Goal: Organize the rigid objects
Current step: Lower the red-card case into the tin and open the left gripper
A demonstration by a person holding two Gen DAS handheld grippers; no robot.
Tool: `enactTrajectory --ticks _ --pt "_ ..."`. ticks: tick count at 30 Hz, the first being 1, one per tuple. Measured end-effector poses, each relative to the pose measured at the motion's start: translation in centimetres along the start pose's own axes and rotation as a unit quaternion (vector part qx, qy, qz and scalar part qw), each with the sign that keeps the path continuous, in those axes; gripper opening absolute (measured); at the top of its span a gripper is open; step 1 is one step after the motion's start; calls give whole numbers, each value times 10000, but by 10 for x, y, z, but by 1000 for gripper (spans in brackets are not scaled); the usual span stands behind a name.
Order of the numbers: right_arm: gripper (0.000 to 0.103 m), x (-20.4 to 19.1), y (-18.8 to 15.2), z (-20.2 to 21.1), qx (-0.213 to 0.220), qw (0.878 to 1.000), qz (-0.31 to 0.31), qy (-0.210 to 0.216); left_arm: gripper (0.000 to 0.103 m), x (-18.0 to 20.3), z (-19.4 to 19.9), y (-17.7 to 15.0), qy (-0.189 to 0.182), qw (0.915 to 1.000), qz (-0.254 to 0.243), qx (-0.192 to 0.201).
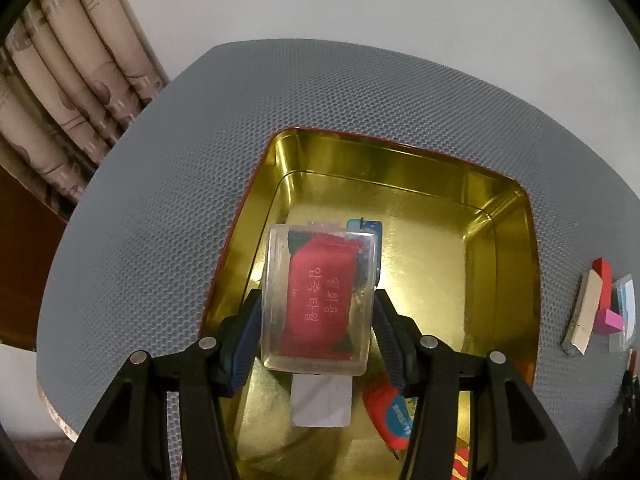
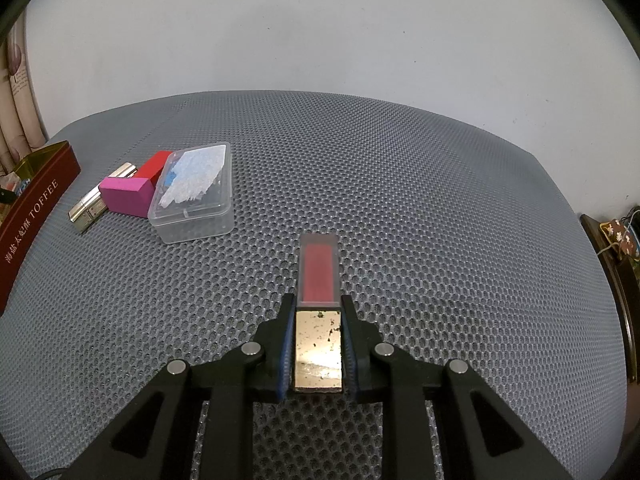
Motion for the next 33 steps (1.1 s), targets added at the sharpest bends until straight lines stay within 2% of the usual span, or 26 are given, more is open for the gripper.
enactTrajectory --ticks 12,16,23,30,33 --pt "21 0 0 -1 -4 10000 13 -13 52 4 -5 -2 39 9999 -159 -49" --pt "21 0 -1 2 -5 10000 32 -33 59 3 0 0 -3 9999 -158 14" --pt "21 -6 1 -1 -5 10000 40 -45 67 1 33 -2 45 9989 -221 402" --pt "21 -11 1 -1 -4 10000 49 -55 75 -5 66 -23 51 9960 -344 828" --pt "21 -12 1 -1 -3 10000 47 -52 77 -11 75 -36 227 9943 -396 963"
Point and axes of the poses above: each gripper's, at about its wrist camera, not at the fingertips, and z roughly against the way its jaws point, x to its right, y to its top, the point moved 6 cm from there along -z, roughly the way its jaws point, and after that the axes turned 11 degrees about y, right-handed, at the moved point
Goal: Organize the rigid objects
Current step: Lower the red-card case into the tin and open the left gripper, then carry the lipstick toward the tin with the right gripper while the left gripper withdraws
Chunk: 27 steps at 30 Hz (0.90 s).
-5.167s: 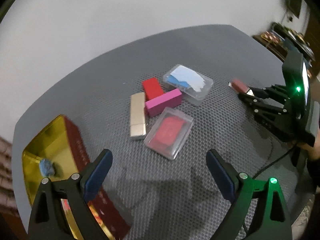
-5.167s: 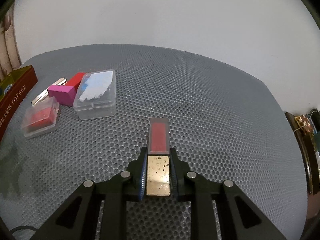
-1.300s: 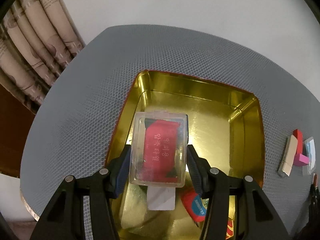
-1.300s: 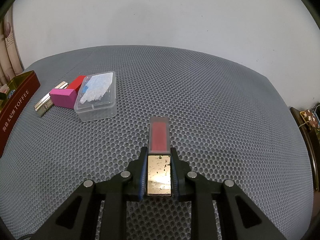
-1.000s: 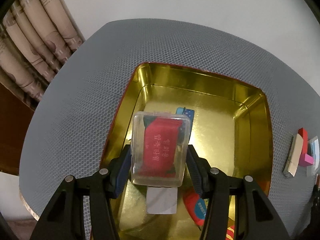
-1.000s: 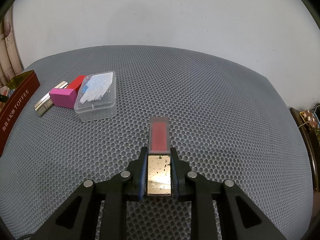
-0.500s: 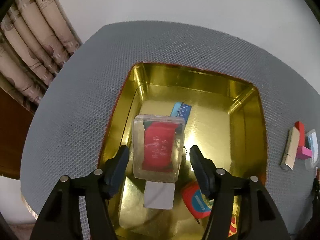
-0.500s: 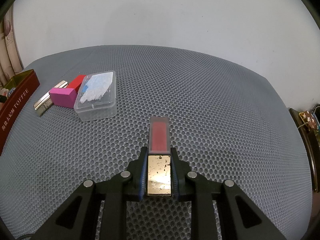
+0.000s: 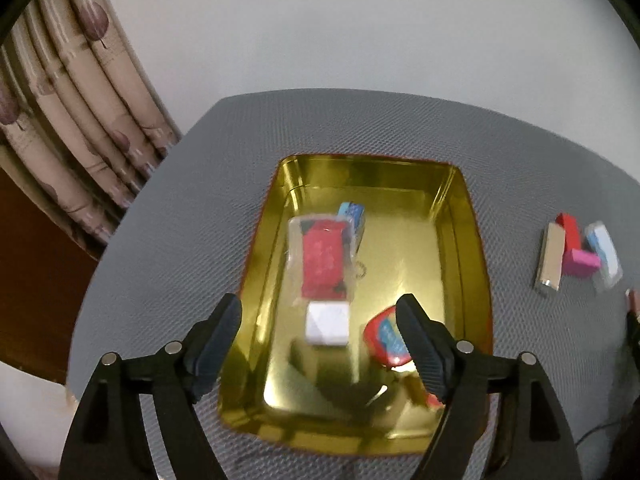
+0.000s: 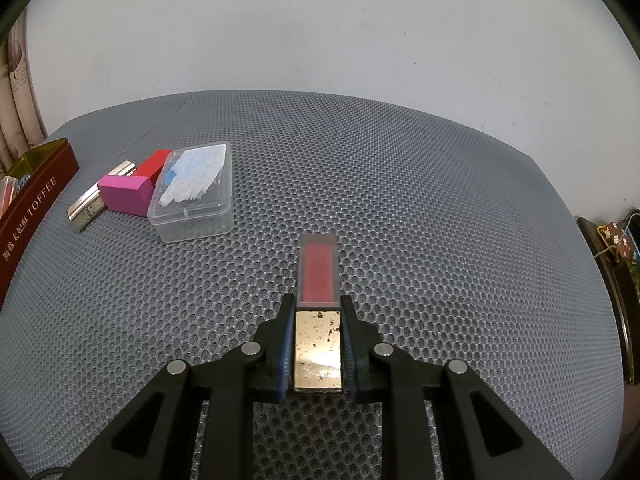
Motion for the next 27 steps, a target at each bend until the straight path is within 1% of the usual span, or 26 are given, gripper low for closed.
enactTrajectory --ticks 3,5,6,8,11,13,15,18,21,24,27 --pt "21 0 0 0 3 10000 -33 40 78 -9 11 -13 174 9997 89 112" --pt "21 1 1 -1 2 9999 -67 81 80 -18 14 -21 249 9994 176 162" --pt "21 0 1 -1 1 9999 -80 94 83 -23 15 -26 274 9992 238 164" --pt "21 -2 1 0 -3 10000 -67 73 83 -34 16 -36 320 9987 360 164" --pt "20 -3 1 1 -27 9999 -126 61 83 -52 15 -42 512 9972 531 148" --pt "20 -4 1 3 -39 9996 -270 78 83 -60 15 -41 445 9963 723 158" --pt "20 -6 0 4 -53 9996 -264 22 84 -64 16 -41 382 9958 814 177" --pt "20 -11 0 9 -61 9996 -268 -81 85 -65 13 -43 526 9959 699 215" --pt "20 -19 2 15 -37 9996 -248 -131 85 -63 15 -47 554 9965 597 198" --pt "20 -34 8 24 41 9998 -204 -73 86 -66 15 -48 493 9967 630 164" --pt "20 -49 16 26 65 9999 -85 99 87 -71 15 -50 472 9962 717 117"
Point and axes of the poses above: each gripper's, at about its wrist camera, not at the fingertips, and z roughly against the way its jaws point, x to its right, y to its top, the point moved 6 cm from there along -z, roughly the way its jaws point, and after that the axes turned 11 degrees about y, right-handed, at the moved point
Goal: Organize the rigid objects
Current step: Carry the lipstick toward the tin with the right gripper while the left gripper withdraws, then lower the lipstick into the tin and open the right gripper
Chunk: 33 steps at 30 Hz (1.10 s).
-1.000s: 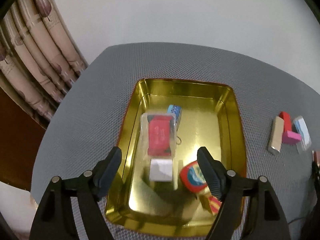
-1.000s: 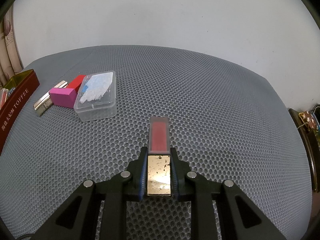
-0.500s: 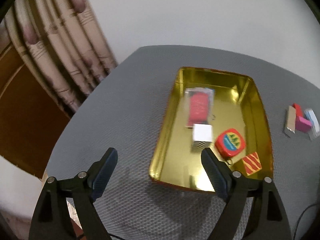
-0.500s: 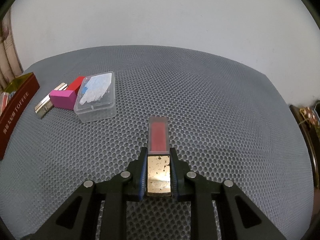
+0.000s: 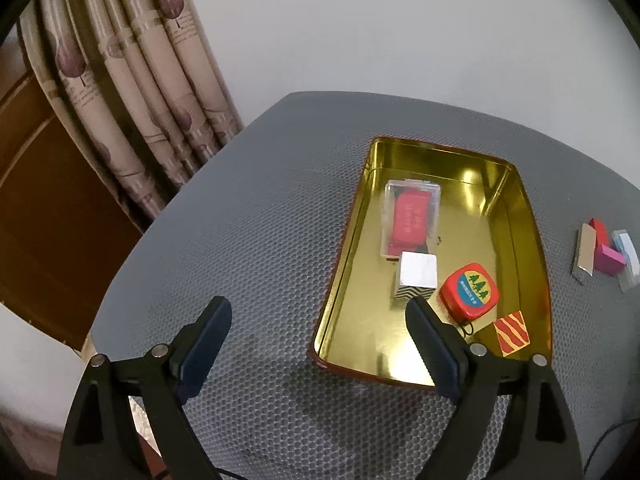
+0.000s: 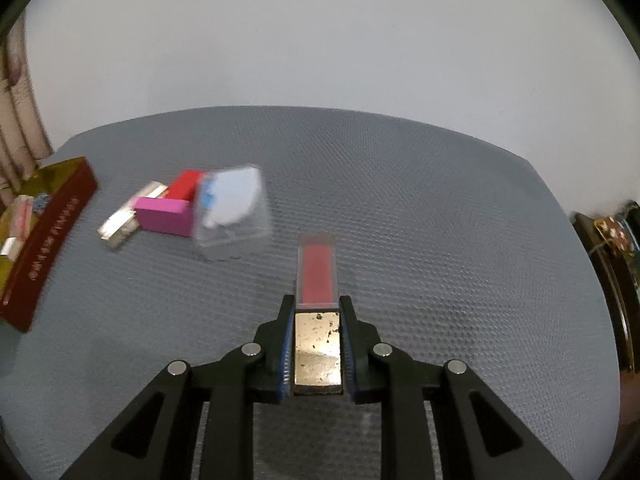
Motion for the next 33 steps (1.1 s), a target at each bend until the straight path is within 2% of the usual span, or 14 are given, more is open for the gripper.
enactTrajectory --ticks 3,4,7,10,14,25,33 --pt "20 -26 6 1 -26 9993 342 153 88 -6 -2 -2 -14 9999 47 -90" --pt "20 -24 10 0 -33 9989 408 211 88 -8 -4 -2 16 9999 76 -101" --pt "20 -58 14 6 -26 9969 689 376 89 -17 -7 -1 88 9997 193 -151" --pt "20 -52 20 25 9 9949 835 568 89 -24 -10 -2 83 9991 319 -257" --pt "20 -83 25 20 -45 9896 1118 908 89 -30 -11 -4 92 9985 437 -329" --pt "20 -208 49 18 -137 9660 1840 1810 89 -54 -22 -4 175 9952 782 -568" --pt "20 -280 51 3 -343 9508 2271 2077 89 -72 -31 -7 276 9906 1124 -736"
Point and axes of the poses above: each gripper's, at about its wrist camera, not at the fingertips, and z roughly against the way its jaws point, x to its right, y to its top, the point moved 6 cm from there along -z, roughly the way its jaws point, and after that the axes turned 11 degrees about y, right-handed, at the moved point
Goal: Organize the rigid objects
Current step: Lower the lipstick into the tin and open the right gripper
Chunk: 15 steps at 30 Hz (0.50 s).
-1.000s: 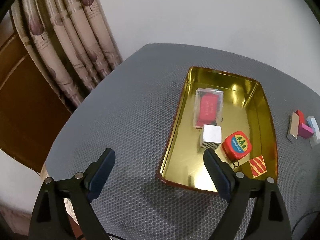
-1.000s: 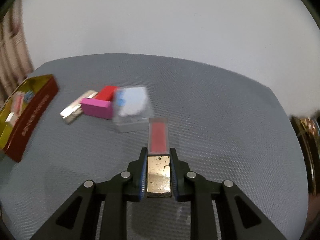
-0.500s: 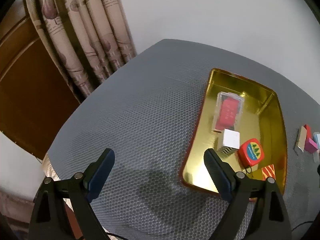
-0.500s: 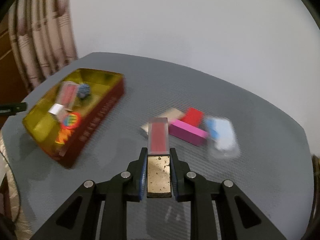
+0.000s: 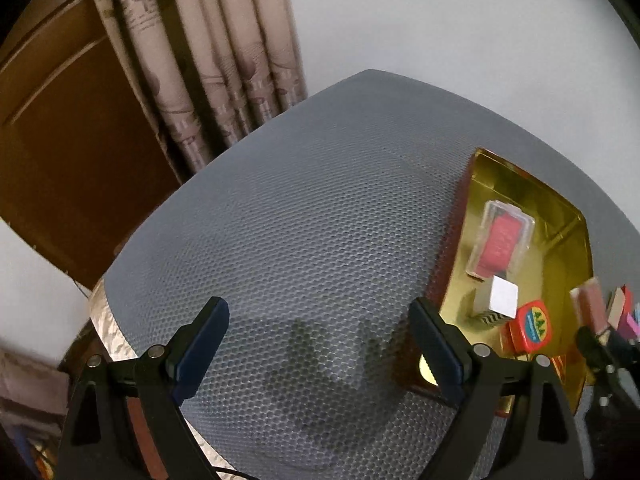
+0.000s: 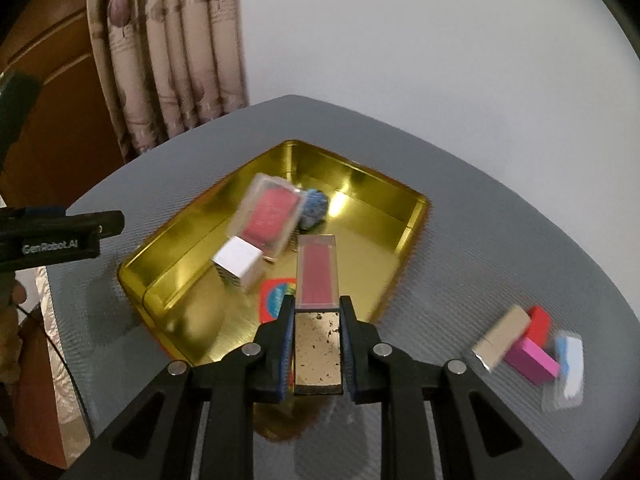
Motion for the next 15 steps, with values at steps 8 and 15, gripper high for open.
enactTrajectory --ticks 8,15 --pt "20 -18 16 -37 -226 9997 22 25 89 -3 -1 -1 8 10000 21 -42" --pt "20 -16 12 -54 -380 9992 -82 42 89 -1 -1 -1 -15 10000 -93 -20"
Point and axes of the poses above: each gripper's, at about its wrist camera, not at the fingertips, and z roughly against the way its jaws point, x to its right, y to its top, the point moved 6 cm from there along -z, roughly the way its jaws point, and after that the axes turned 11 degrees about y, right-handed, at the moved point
